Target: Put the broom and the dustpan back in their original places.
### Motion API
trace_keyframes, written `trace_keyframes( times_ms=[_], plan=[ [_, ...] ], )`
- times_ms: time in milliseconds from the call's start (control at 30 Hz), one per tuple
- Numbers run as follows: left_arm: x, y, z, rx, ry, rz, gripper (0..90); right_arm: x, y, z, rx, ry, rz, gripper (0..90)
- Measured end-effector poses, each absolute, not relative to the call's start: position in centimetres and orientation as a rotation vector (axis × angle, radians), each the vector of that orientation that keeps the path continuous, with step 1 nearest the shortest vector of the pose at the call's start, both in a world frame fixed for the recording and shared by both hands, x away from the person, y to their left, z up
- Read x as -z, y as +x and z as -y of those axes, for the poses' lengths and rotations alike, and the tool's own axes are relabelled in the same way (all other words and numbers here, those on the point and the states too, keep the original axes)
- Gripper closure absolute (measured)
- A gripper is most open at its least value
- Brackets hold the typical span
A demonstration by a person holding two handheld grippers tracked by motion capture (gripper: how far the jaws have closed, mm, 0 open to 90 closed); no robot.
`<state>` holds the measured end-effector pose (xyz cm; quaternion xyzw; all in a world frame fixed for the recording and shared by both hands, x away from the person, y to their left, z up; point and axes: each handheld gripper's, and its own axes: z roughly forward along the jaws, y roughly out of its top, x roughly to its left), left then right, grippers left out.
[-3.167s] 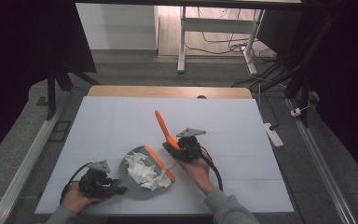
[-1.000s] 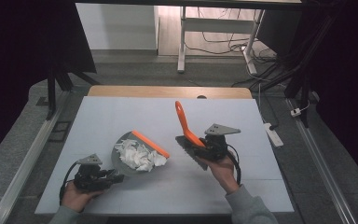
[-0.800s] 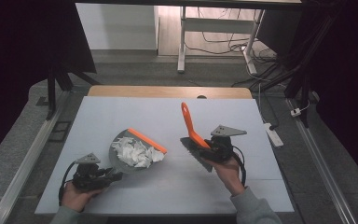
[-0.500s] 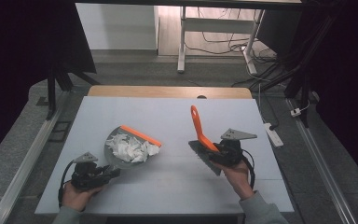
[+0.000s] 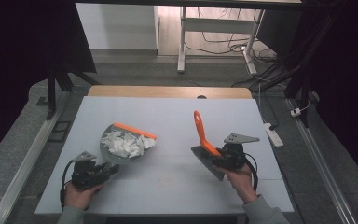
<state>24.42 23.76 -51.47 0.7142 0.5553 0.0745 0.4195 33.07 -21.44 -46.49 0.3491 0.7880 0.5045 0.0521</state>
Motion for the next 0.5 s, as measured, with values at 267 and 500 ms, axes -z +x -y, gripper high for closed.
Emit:
trace_keyframes(
  times_ms=[267,500],
  plan=[
    [51.9,25.3,-23.2,-0.216,1.753,-1.472,61.6,47.4,33.2,22.2,-1.526,1.138,-2.414,70.8],
    [52.3,26.1,-22.9,-0.241,1.707,-1.539,61.6,48.2,33.1,22.7,-1.501,1.214,-2.434,70.9]
  ],
)
